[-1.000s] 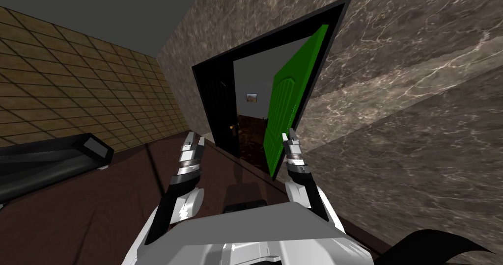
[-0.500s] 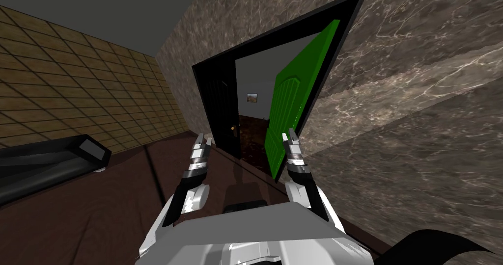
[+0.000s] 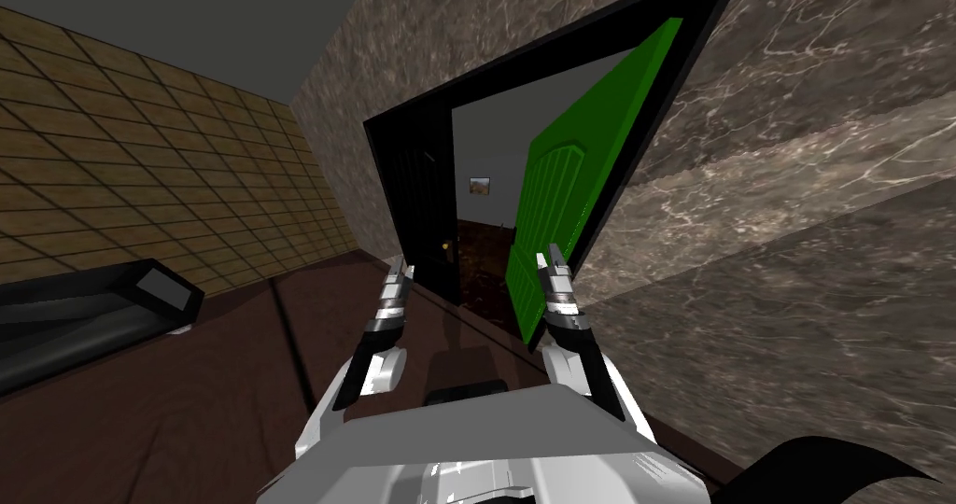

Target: Push the door open

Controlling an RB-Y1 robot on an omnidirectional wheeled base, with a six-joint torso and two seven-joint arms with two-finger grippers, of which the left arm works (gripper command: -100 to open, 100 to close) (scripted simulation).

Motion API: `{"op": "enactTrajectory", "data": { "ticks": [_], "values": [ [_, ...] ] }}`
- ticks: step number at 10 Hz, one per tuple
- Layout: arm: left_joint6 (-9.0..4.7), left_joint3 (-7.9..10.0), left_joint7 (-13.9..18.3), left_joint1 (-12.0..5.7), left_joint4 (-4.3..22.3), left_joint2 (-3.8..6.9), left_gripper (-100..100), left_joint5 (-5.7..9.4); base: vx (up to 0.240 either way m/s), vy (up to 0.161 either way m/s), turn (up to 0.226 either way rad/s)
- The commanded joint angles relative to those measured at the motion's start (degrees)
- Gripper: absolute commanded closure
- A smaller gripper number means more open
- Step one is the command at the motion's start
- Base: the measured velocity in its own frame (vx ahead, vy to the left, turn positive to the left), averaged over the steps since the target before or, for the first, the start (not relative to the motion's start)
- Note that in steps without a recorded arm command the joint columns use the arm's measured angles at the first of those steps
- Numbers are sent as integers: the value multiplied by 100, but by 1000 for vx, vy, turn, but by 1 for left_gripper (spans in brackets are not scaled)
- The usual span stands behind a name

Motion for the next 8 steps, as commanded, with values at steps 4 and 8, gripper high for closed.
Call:
{"op": "enactTrajectory", "data": {
  "ticks": [4, 8],
  "values": [
    [92, -227, 163, -494, 801, 56, -100, -63, 94, 81, -13],
    [119, -387, 284, -791, 1343, 89, -100, -102, 75, 96, -11]
  ]
}}
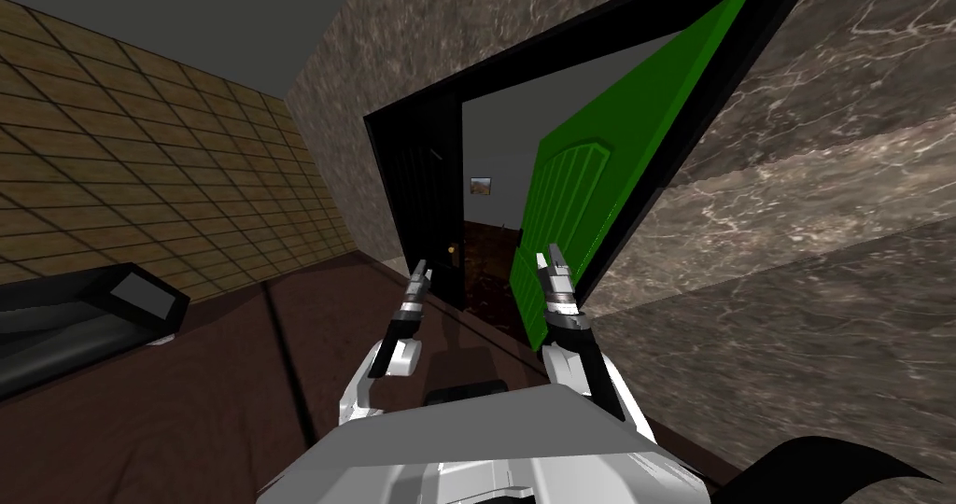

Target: Push the door open

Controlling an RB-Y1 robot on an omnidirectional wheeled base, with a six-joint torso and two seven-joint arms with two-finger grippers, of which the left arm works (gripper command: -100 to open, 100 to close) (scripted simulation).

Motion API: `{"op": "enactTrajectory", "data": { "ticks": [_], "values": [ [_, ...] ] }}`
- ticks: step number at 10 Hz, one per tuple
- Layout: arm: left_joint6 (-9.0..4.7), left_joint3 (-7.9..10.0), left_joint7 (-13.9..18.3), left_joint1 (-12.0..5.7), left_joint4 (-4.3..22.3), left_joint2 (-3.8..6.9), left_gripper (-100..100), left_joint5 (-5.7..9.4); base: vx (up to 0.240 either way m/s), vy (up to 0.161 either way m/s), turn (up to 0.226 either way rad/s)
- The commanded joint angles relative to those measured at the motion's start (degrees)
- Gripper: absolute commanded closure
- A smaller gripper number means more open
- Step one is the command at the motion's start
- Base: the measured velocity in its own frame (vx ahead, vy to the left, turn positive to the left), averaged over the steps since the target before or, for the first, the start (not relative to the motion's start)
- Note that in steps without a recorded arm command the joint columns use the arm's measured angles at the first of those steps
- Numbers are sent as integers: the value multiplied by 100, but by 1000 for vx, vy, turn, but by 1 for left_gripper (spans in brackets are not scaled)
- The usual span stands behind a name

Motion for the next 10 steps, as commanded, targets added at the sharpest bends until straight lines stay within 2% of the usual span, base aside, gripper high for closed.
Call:
{"op": "enactTrajectory", "data": {
  "ticks": [1, 6, 7, 9, 10],
  "values": [
    [26, -86, 62, -153, 267, 4, -100, -23, 75, 59, -10],
    [72, -361, 269, -662, 1155, 11, -100, -89, 102, 101, -16],
    [72, -361, 269, -662, 1198, 11, -100, -89, 57, 64, -7],
    [91, -471, 352, -866, 1551, 5, -100, -116, 58, 74, -7],
    [91, -471, 352, -866, 1570, 5, -100, -116, 49, 57, -14]
  ]
}}
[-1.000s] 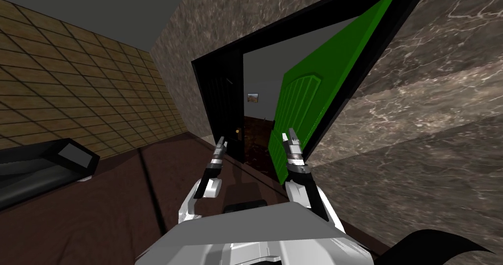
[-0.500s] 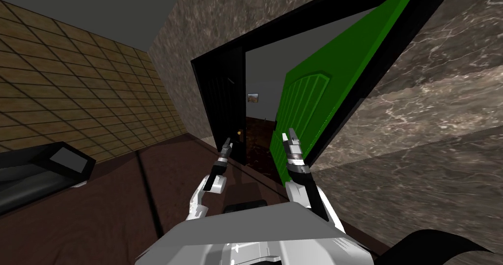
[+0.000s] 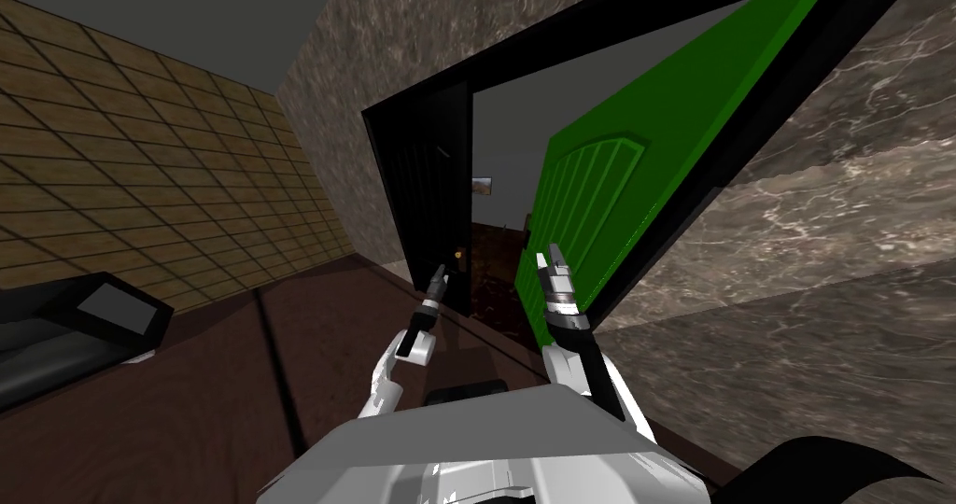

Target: Push the door open

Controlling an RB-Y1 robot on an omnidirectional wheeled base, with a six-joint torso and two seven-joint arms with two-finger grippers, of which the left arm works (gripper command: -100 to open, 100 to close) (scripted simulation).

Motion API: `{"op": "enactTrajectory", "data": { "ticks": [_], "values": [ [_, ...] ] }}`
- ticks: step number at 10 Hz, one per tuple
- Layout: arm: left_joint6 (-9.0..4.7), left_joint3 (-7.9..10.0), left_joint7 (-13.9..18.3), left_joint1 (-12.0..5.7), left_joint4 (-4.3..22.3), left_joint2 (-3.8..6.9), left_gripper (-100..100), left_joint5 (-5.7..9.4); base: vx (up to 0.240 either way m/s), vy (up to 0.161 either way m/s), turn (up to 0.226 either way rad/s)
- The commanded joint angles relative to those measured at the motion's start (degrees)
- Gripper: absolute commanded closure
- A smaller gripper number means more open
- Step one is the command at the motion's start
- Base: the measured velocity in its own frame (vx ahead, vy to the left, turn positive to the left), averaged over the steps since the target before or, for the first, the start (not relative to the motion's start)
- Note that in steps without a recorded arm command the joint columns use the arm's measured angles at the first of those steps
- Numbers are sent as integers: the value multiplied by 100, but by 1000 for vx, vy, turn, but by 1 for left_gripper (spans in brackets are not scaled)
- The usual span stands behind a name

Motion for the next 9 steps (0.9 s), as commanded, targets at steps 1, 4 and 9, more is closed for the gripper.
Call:
{"op": "enactTrajectory", "data": {
  "ticks": [1, 4, 9],
  "values": [
    [-9, -68, 43, -105, 227, -16, -100, -18, 41, 42, -6],
    [18, -227, 163, -400, 760, -46, -100, -57, 89, 99, -15],
    [51, -425, 313, -768, 1437, -109, -100, -104, 91, 98, -12]
  ]
}}
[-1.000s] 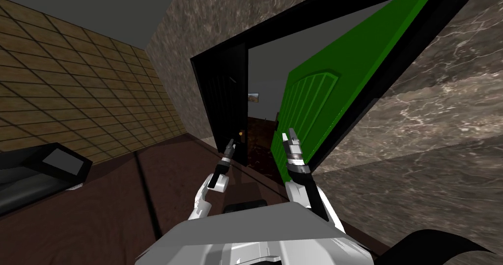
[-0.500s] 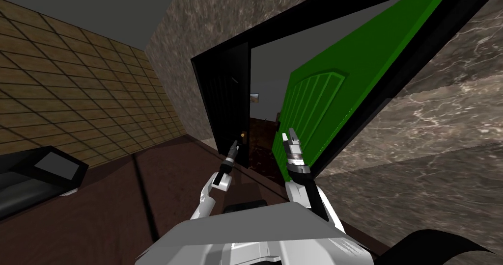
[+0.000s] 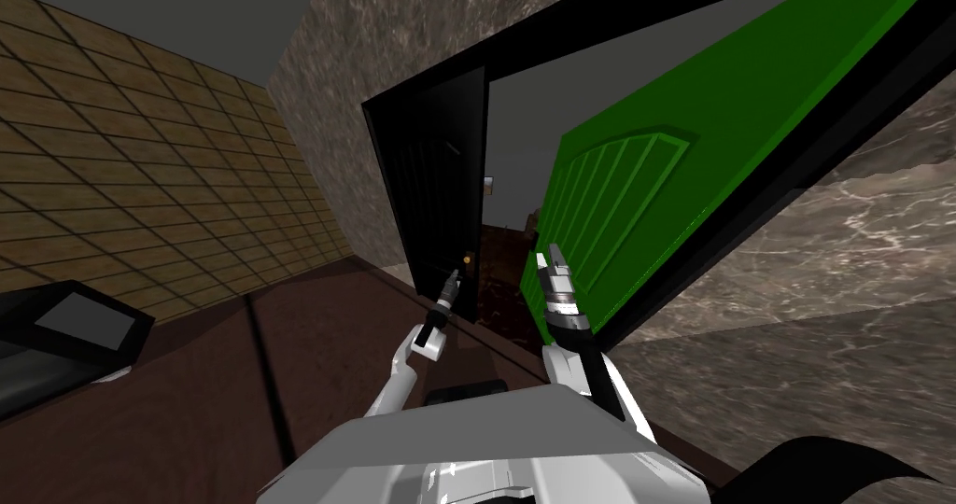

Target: Push the door open

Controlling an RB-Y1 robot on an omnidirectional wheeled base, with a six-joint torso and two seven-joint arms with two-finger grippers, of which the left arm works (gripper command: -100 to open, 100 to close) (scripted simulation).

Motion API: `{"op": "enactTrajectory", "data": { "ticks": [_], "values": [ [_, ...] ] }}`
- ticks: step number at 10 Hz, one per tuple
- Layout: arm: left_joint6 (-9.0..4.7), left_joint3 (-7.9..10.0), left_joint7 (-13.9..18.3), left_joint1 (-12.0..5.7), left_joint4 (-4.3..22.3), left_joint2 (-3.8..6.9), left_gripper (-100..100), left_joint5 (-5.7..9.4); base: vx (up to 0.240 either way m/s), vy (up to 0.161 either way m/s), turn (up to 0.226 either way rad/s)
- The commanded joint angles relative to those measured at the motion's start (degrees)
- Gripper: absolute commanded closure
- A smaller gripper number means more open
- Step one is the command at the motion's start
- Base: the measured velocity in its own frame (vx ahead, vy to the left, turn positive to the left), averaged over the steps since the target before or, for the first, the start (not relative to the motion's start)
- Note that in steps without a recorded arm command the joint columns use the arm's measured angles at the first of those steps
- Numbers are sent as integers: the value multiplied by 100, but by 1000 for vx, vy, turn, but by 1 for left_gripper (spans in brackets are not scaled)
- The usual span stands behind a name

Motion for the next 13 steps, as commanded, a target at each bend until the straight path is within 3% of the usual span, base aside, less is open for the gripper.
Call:
{"op": "enactTrajectory", "data": {
  "ticks": [1, 4, 5, 13],
  "values": [
    [-2, -56, 43, -93, 194, -18, -100, -13, 51, 42, -1],
    [20, -188, 143, -337, 640, -79, -100, -44, 81, 86, -13],
    [20, -188, 143, -337, 640, -79, -100, -44, 66, 59, -5],
    [68, -472, 357, -864, 1601, -274, -100, -113, 63, 70, -8]
  ]
}}
